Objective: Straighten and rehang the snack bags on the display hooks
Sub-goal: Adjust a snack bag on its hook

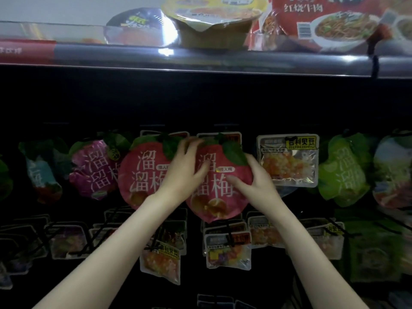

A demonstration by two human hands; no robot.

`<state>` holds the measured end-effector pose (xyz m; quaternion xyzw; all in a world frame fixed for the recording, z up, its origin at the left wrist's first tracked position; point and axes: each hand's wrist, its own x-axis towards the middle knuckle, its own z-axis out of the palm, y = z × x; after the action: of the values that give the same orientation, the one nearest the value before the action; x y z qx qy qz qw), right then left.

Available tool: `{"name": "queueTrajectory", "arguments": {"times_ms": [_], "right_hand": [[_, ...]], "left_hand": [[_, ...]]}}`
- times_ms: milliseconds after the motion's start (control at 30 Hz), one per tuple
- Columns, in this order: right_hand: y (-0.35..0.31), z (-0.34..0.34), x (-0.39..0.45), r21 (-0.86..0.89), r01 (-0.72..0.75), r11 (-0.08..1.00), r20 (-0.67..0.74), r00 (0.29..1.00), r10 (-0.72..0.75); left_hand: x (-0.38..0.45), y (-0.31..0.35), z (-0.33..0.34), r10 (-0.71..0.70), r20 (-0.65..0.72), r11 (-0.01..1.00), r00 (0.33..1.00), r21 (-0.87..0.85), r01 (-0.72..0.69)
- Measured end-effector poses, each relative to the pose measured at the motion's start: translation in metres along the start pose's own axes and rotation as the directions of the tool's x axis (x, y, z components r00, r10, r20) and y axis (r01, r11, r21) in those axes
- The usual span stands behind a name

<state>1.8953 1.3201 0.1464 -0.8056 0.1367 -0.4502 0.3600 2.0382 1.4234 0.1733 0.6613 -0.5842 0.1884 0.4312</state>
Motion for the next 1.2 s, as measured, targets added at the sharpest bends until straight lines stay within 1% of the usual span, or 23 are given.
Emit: {"name": "queueTrajectory", "arguments": {"times_ms": [67,133,167,233,300,400,500,567,667,733,800,867,900,967,1000,1033,1067,1167,1200], "right_hand": [[-0.002,-0.010,0.003,0.059,-0.043,0.997,0.012,0.999,0.042],[-0.005,-0.019,0.009,0.124,-0.119,0.985,0.042,0.993,0.115],[-0.006,-0.021,0.012,0.118,-0.146,0.982,0.053,0.989,0.140],[-0.009,-0.016,0.020,0.083,-0.182,0.980,0.045,0.983,0.179],[-0.011,-0.007,0.031,0.033,-0.214,0.976,-0.010,0.977,0.215],[-0.015,0.001,0.047,0.007,-0.244,0.970,-0.145,0.959,0.242],[-0.019,-0.002,0.053,-0.076,-0.218,0.973,-0.174,0.964,0.202],[-0.025,-0.010,0.053,-0.126,-0.194,0.973,-0.141,0.974,0.176],[-0.038,-0.023,0.053,-0.214,-0.147,0.966,-0.058,0.989,0.138],[-0.050,-0.032,0.052,-0.242,-0.119,0.963,0.002,0.992,0.123],[-0.059,-0.042,0.048,-0.219,-0.091,0.971,0.073,0.991,0.110],[-0.064,-0.055,0.041,-0.125,-0.082,0.989,0.140,0.985,0.099],[-0.063,-0.060,0.036,-0.074,-0.087,0.993,0.173,0.980,0.099],[-0.057,-0.062,0.026,-0.038,-0.117,0.992,0.251,0.960,0.123],[-0.052,-0.059,0.021,-0.045,-0.132,0.990,0.290,0.947,0.139],[-0.047,-0.054,0.018,-0.053,-0.135,0.989,0.324,0.935,0.145],[-0.043,-0.047,0.016,-0.057,-0.125,0.990,0.347,0.928,0.137],[-0.036,-0.023,0.016,-0.067,-0.021,0.997,0.359,0.932,0.044],[-0.035,-0.016,0.017,-0.077,0.019,0.997,0.357,0.934,0.010]], "left_hand": [[0.008,0.003,-0.001,-0.095,0.055,0.990,0.994,-0.095,0.100],[0.019,0.005,-0.001,-0.165,0.145,0.975,0.976,-0.124,0.183],[0.023,0.006,-0.001,-0.186,0.173,0.969,0.967,-0.129,0.209],[0.031,0.006,0.000,-0.217,0.183,0.956,0.959,-0.159,0.247],[0.036,0.005,0.003,-0.240,0.175,0.938,0.955,-0.212,0.275],[0.037,0.001,0.006,-0.273,0.196,0.898,0.942,-0.299,0.323],[0.038,0.004,0.005,-0.287,0.227,0.845,0.931,-0.399,0.357],[0.039,0.006,0.004,-0.281,0.219,0.839,0.934,-0.418,0.350],[0.036,0.011,0.002,-0.260,0.221,0.824,0.940,-0.457,0.336],[0.033,0.014,0.000,-0.239,0.220,0.808,0.946,-0.495,0.319],[0.029,0.015,-0.006,-0.242,0.193,0.770,0.951,-0.557,0.310],[0.025,0.013,-0.015,-0.218,0.174,0.701,0.960,-0.656,0.278],[0.021,0.013,-0.020,-0.186,0.183,0.687,0.965,-0.678,0.261],[0.011,0.009,-0.025,-0.105,0.253,0.725,0.962,-0.642,0.248],[0.005,0.007,-0.026,-0.088,0.293,0.752,0.952,-0.607,0.257],[0.000,0.007,-0.027,-0.095,0.318,0.772,0.943,-0.575,0.272],[-0.005,0.005,-0.027,-0.121,0.315,0.790,0.941,-0.543,0.284],[-0.014,0.000,-0.034,-0.251,0.197,0.812,0.948,-0.490,0.317],[-0.016,-0.004,-0.038,-0.272,0.153,0.830,0.950,-0.461,0.312]]}}
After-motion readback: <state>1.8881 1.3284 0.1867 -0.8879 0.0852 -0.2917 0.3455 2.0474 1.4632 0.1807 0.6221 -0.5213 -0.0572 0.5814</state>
